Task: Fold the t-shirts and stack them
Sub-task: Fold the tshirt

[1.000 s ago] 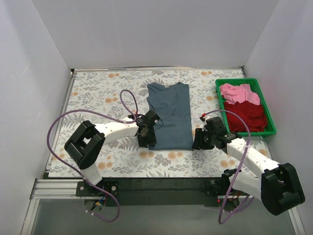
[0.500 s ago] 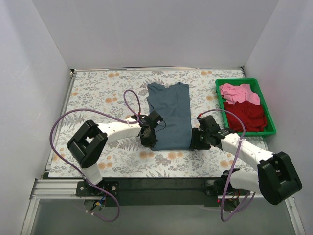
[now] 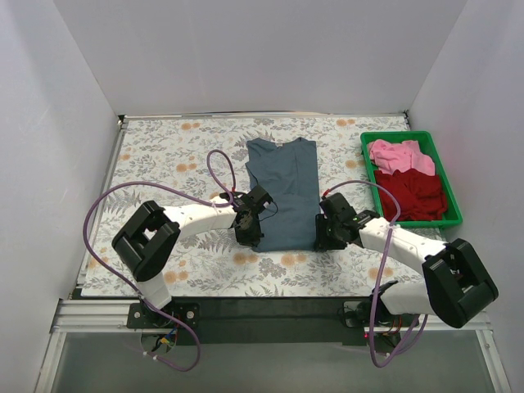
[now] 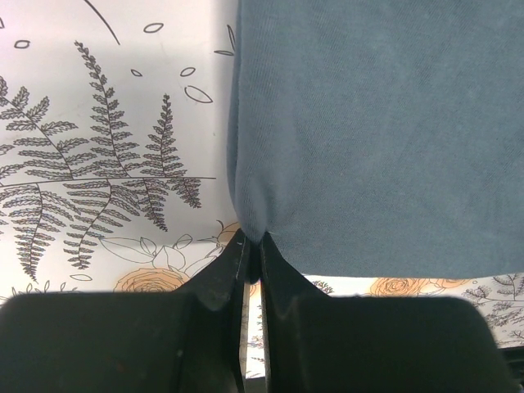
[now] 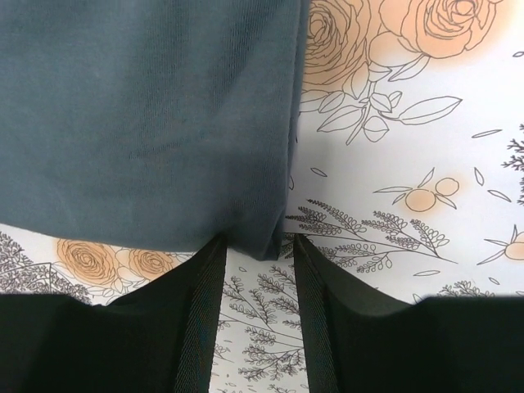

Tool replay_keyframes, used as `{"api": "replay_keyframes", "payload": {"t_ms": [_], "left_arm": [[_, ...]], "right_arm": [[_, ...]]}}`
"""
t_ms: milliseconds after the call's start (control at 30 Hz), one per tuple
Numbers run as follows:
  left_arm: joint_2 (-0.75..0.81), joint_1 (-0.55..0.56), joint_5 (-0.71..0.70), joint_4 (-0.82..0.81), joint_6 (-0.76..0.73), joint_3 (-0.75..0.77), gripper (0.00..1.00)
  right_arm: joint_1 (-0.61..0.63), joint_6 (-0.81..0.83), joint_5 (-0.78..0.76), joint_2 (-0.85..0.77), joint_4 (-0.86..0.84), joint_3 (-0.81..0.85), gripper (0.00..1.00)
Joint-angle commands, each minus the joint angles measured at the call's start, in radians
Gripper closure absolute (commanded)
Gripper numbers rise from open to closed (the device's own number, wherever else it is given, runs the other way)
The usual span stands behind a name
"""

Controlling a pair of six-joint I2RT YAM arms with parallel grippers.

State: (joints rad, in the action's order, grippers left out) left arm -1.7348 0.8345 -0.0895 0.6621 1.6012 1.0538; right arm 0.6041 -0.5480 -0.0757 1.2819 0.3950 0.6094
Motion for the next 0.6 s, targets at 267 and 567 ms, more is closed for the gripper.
{"api": "replay_keyframes", "payload": {"t_ms": [267, 567], "left_arm": [[0.031, 0.003, -0.006, 0.024, -0.026, -0.031, 0.99], [0.041, -0.008, 0.002, 0.036, -0.043, -0.031, 1.0]], "right_arm": [[0.022, -0.046, -0.128, 0.086, 0.107, -0.072, 0.72], [0.02, 0.0, -0.101, 0.109, 0.09, -0.076, 0.99]]}}
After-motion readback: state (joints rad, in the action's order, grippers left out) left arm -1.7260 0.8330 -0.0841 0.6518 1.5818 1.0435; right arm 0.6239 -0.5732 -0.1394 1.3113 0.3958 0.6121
